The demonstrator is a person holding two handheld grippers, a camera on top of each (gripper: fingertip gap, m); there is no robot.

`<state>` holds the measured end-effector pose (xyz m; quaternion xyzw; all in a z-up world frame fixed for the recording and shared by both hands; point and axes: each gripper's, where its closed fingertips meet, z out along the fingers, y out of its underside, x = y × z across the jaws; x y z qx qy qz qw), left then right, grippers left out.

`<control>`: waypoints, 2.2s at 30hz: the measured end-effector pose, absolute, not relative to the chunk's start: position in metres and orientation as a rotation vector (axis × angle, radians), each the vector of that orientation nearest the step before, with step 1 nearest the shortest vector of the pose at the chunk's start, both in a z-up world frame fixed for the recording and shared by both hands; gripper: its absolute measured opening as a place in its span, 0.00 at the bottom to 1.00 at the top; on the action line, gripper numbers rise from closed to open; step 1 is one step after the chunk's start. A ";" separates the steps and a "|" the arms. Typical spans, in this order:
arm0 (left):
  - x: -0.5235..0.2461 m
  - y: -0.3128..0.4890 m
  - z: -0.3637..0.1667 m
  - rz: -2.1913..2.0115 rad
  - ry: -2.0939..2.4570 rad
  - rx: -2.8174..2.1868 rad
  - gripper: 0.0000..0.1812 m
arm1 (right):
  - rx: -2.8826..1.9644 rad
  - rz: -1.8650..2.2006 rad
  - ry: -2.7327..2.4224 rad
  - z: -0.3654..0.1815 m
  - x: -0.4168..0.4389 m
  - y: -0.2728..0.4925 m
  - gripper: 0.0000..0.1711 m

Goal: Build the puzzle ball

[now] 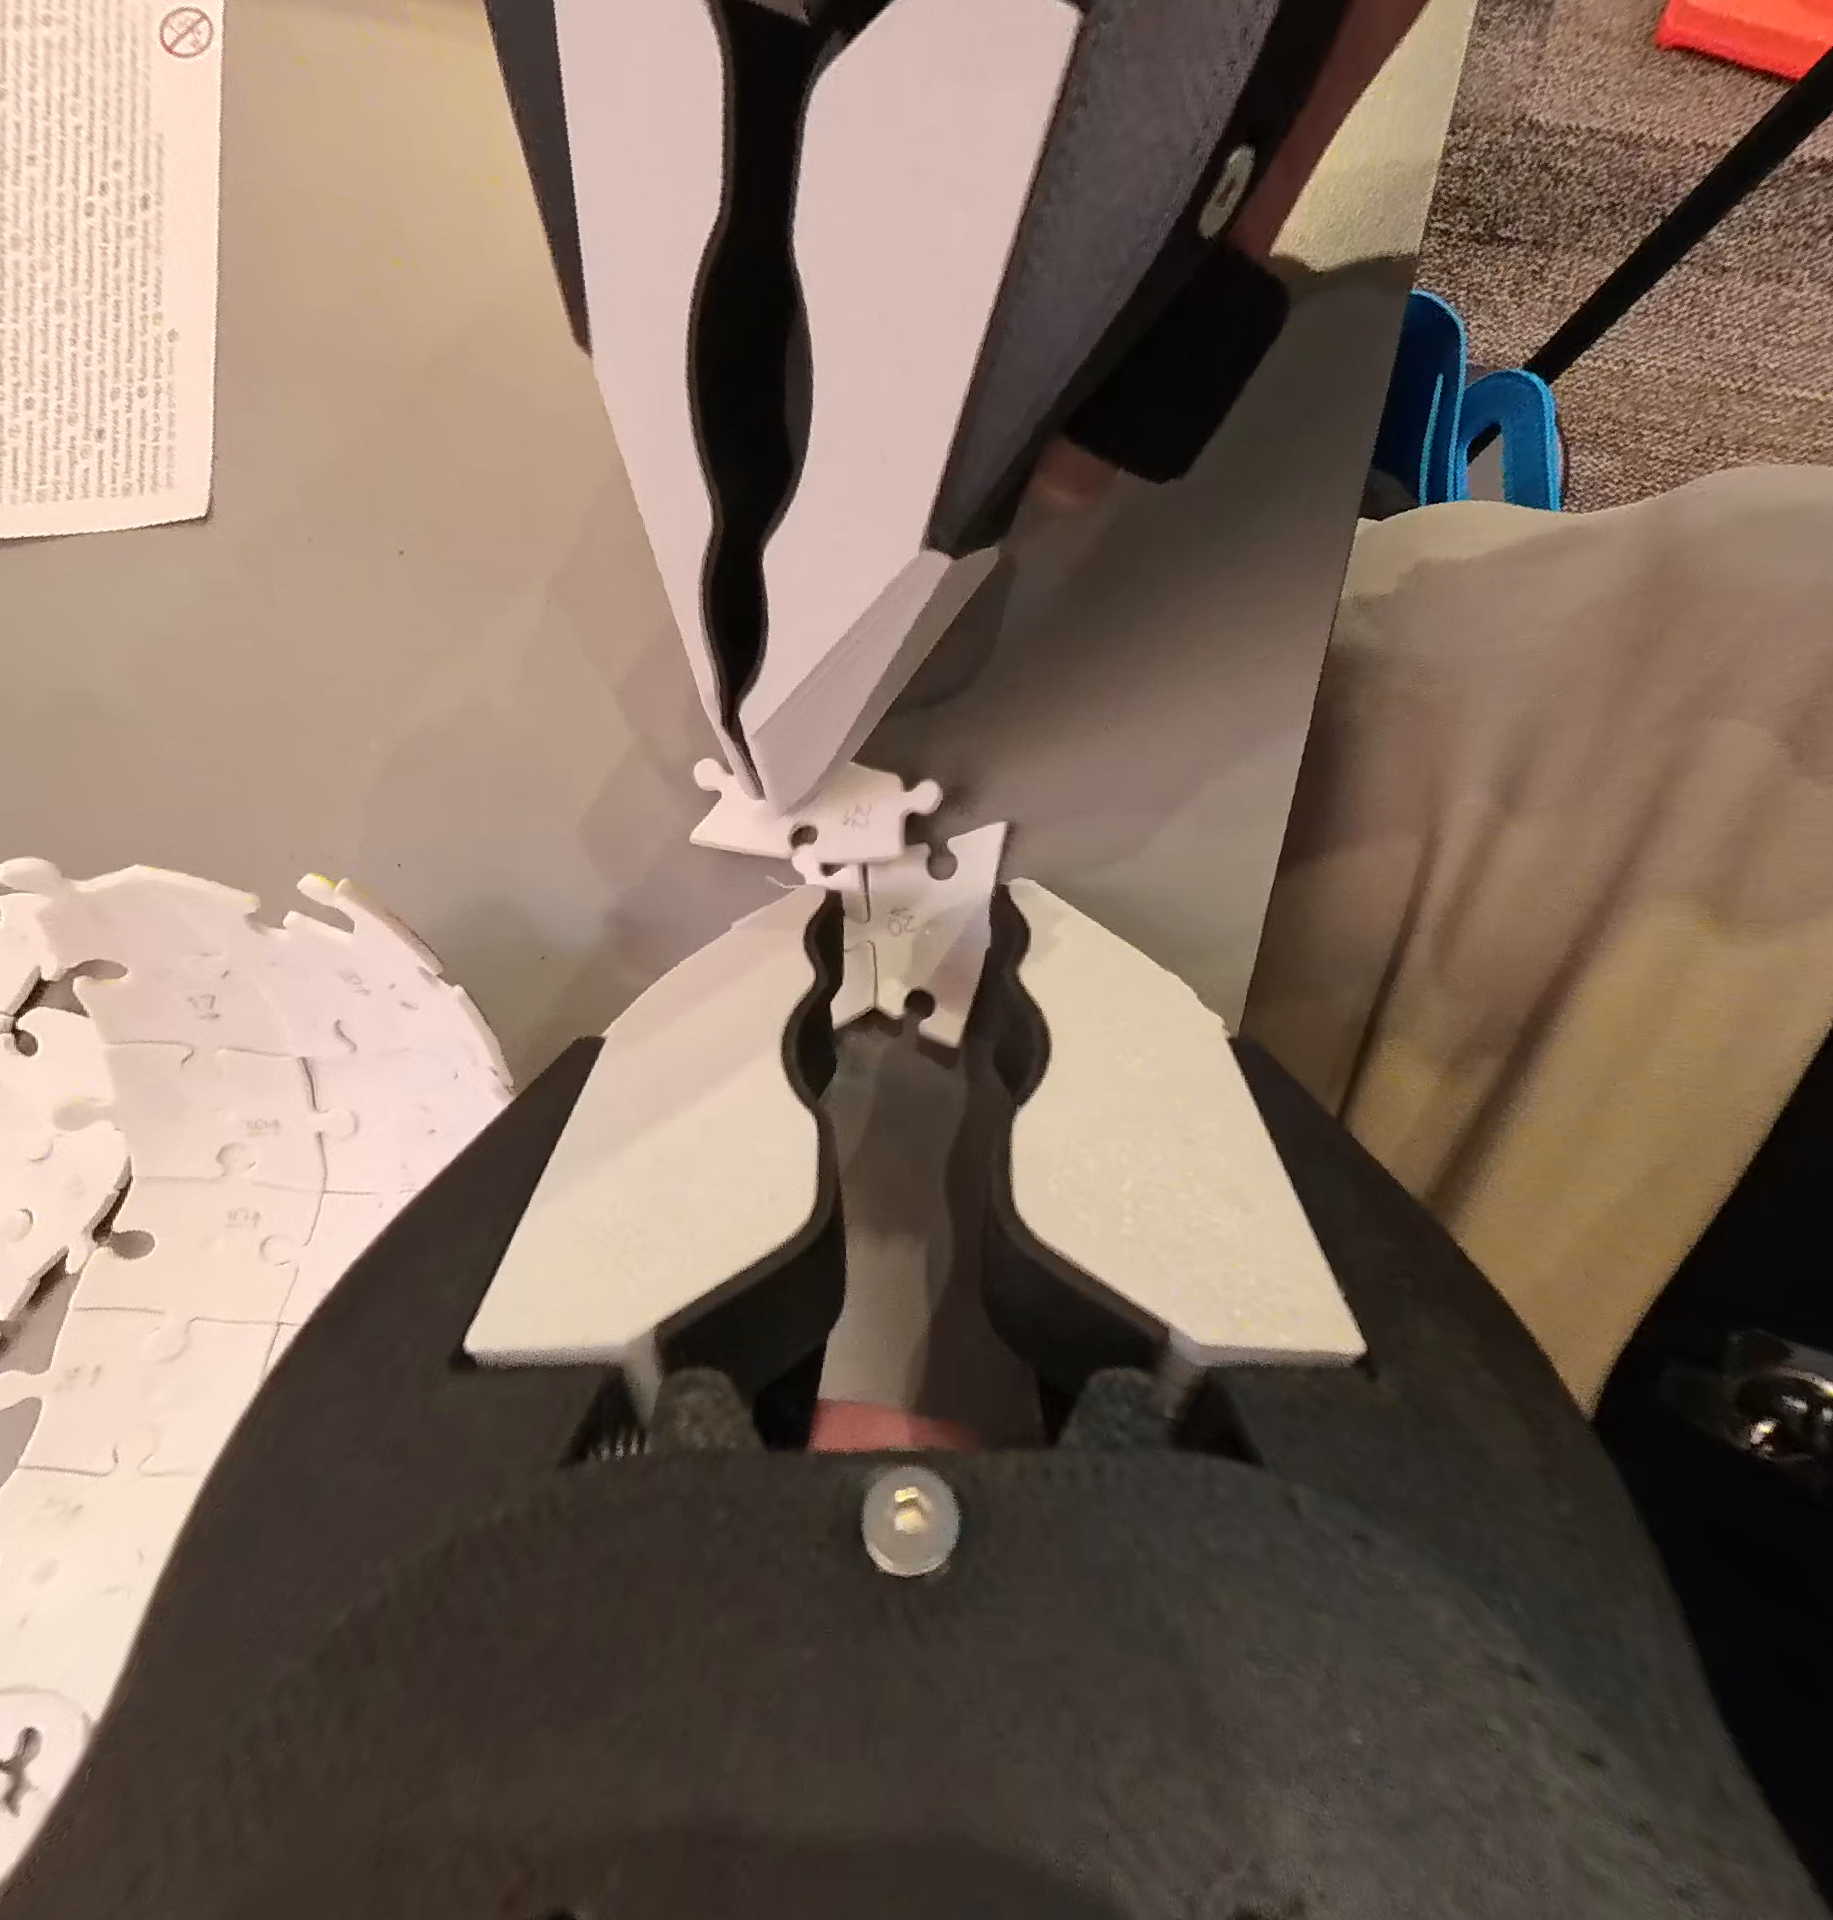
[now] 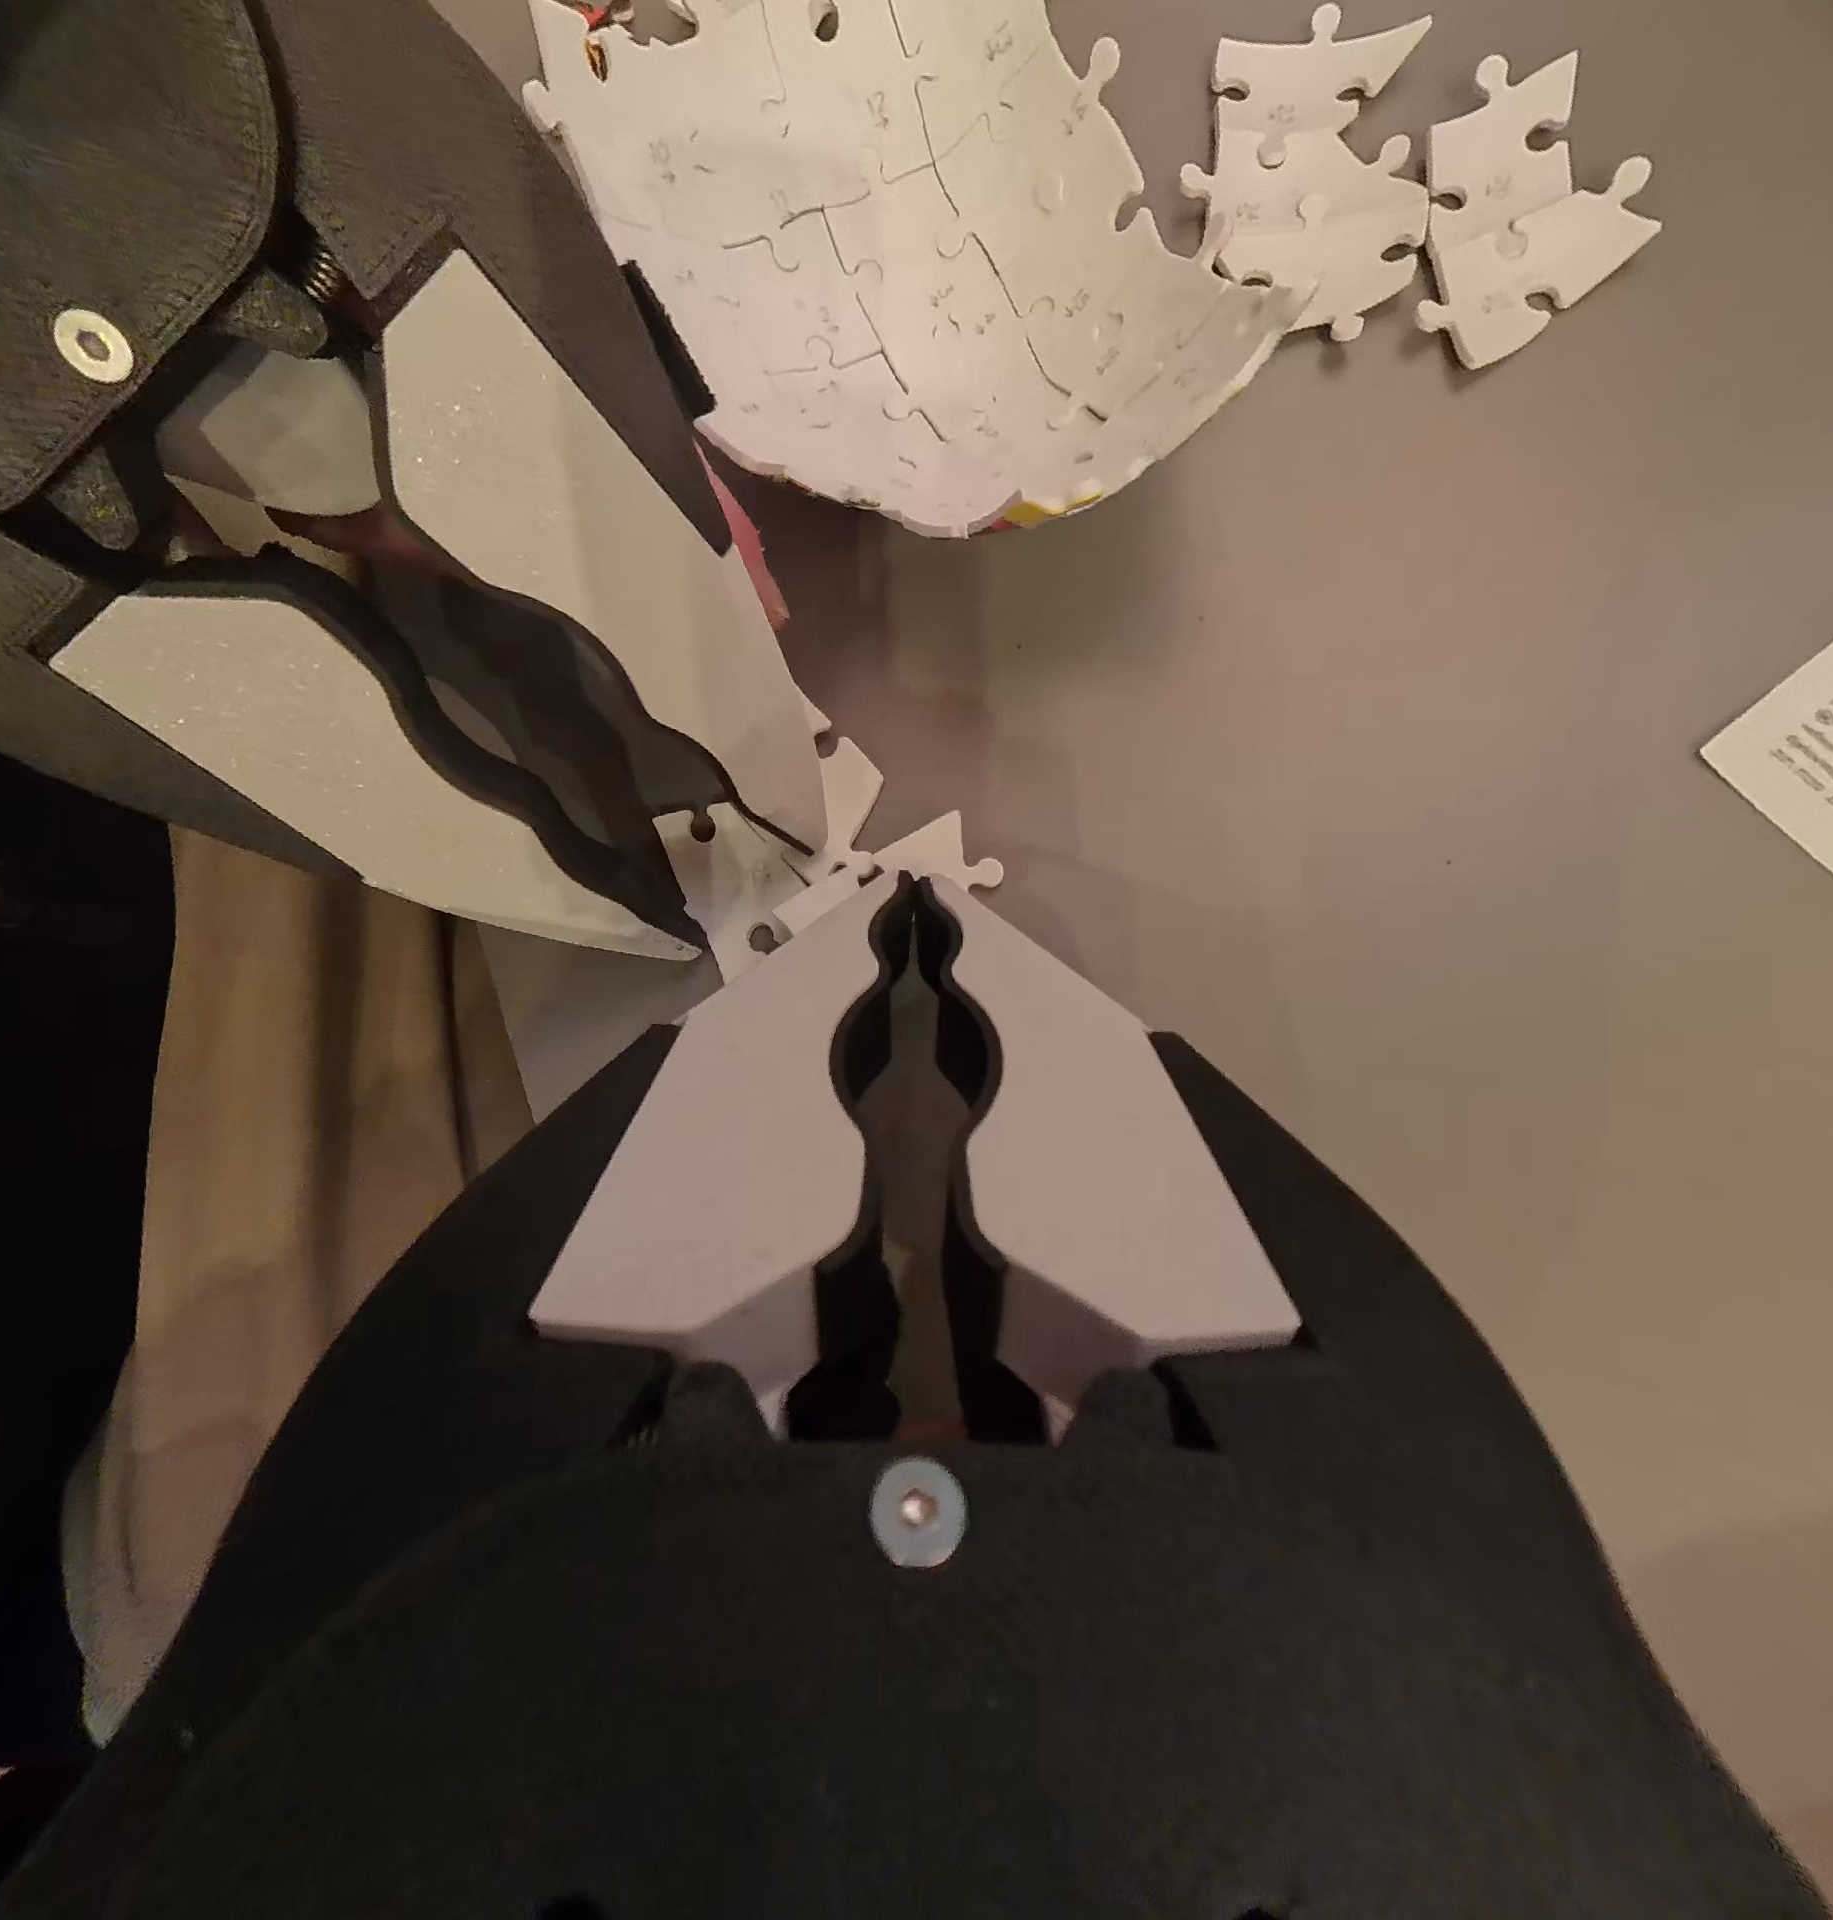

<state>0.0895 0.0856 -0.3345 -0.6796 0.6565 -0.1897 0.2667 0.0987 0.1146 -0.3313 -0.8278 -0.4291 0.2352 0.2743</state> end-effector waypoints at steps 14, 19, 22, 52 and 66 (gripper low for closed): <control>0.090 0.083 -0.335 -0.551 1.846 -1.761 0.13 | -2.137 0.599 -1.290 -0.327 0.092 0.112 0.00; 0.089 0.082 -0.335 -0.548 1.872 -1.742 0.12 | -2.128 0.609 -1.323 -0.331 0.089 0.109 0.00; 0.088 0.083 -0.335 -0.538 1.878 -1.734 0.12 | -2.114 0.595 -1.355 -0.331 0.089 0.107 0.00; 0.084 0.087 -0.334 -0.485 1.876 -1.731 0.14 | -2.052 0.492 -1.444 -0.330 0.089 0.103 0.00; 0.083 0.087 -0.335 -0.498 1.886 -1.733 0.13 | -2.075 0.572 -1.393 -0.332 0.083 0.112 0.00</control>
